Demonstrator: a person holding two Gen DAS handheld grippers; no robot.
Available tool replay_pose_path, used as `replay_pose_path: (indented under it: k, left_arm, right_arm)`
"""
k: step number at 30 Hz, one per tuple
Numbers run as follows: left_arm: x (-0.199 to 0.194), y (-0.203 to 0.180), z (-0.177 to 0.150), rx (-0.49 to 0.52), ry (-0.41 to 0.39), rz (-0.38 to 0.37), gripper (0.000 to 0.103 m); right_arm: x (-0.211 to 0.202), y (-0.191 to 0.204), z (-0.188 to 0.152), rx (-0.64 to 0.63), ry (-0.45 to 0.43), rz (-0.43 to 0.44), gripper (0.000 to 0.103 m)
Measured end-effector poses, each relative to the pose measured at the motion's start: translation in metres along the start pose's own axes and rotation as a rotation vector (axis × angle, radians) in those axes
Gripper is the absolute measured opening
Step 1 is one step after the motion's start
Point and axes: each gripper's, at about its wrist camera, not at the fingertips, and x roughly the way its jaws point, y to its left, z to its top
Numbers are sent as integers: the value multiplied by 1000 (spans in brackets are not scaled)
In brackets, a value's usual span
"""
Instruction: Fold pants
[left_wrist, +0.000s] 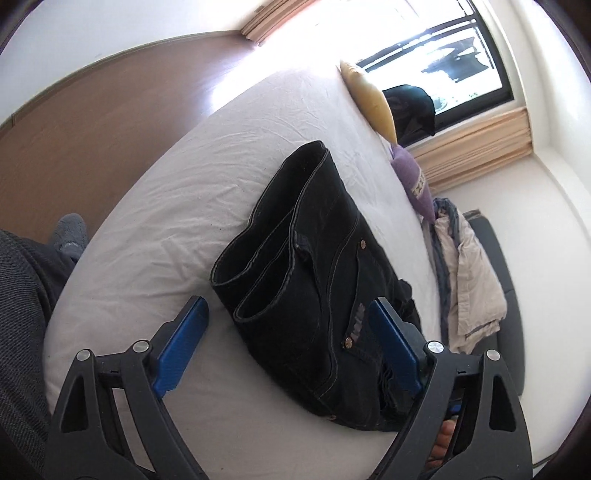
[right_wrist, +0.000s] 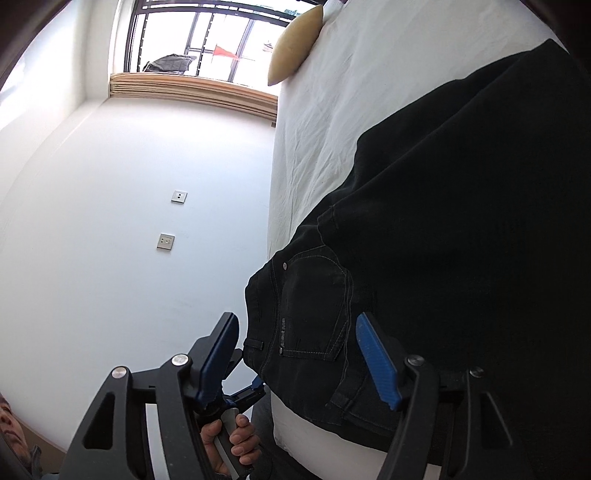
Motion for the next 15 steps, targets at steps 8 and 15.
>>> replay_pose_path:
  k: [8, 15]
  left_arm:
    - [23, 15, 14, -133, 44, -70, 20]
    - [10, -16, 19, -72, 16, -84, 13]
  right_arm:
    - [8, -15, 5, 58, 16, -3, 70]
    - [31, -27, 6, 78, 96, -177, 61]
